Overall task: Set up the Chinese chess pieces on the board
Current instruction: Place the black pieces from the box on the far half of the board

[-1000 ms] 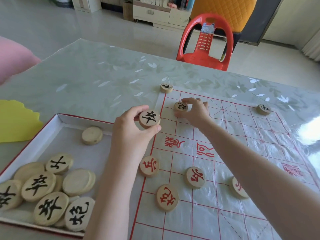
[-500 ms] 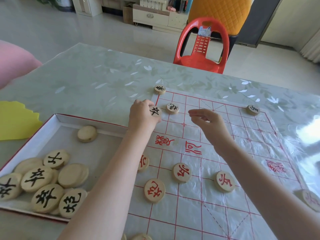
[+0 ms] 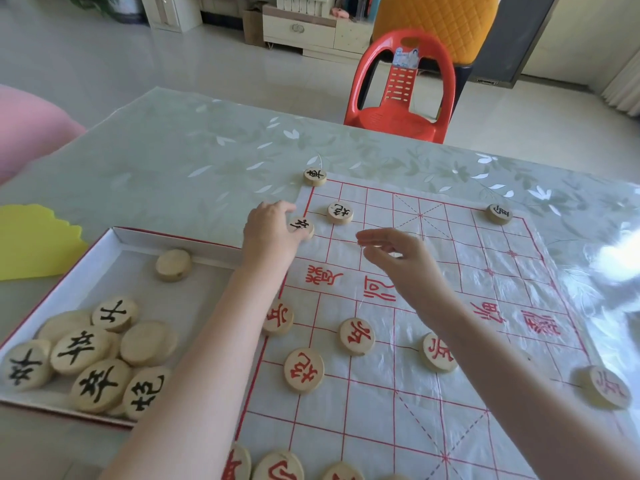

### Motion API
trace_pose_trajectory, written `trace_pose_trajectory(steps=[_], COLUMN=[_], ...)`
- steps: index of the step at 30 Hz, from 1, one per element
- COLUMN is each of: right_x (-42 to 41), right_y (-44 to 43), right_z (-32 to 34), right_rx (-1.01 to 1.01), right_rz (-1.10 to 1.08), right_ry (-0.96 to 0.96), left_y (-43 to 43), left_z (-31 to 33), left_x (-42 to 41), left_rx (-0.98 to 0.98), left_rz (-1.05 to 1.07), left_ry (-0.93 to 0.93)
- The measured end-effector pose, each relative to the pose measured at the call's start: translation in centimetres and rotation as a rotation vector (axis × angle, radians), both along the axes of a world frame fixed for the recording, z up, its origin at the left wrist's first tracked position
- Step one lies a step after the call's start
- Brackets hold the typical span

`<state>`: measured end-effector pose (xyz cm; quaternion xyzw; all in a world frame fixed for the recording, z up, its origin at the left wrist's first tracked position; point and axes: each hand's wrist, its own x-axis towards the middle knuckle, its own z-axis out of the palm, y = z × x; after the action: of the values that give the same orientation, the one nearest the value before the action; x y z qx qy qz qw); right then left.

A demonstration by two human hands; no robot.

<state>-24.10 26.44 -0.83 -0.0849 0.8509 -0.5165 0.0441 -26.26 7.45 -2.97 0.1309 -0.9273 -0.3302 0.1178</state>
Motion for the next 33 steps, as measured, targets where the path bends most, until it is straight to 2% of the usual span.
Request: trace_pose_trajectory(steps=[3, 6, 10, 15, 20, 25, 30, 33], right_x=[1.7, 4.4, 8.5, 11.8, 13.2, 13.1, 13.4, 13.2], right_y=[-2.9, -6.7, -11.2, -14.4, -15.8, -16.6, -16.5, -16.0], right_z=[0.8, 1.3, 0.6, -0.3, -0.7, -0.1, -0.1, 0.4], right_rx=[0.033, 0.089, 0.235, 0.392, 0.585, 0.505, 0.434, 0.250], right_rz=[0.149, 0.363, 0.565, 0.622, 0.618, 0.639, 0.605, 0.445], right_ry=[0.010, 0.045, 0.147, 0.209, 0.252, 0.117, 0.103, 0.006], left_y=[-3.3, -7.6, -11.8, -12.8, -13.0, -13.6, -12.8, -11.8], left_z=[0.7, 1.0, 0.3, -0.8, -0.9, -0.1, 2.2, 3.5], left_x=[2.6, 5.6, 8.4, 8.8, 8.5, 9.7, 11.2, 11.9], left_rx=[0.028, 0.093, -0.070, -0.163, -0.120, 0.069, 0.076, 0.356], left_rz=[0.023, 0.037, 0.035, -0.038, -0.011, 0.049, 0.106, 0.092], left_ry=[0.035, -0.025, -0.126, -0.133, -0.105, 0.012, 0.093, 0.080])
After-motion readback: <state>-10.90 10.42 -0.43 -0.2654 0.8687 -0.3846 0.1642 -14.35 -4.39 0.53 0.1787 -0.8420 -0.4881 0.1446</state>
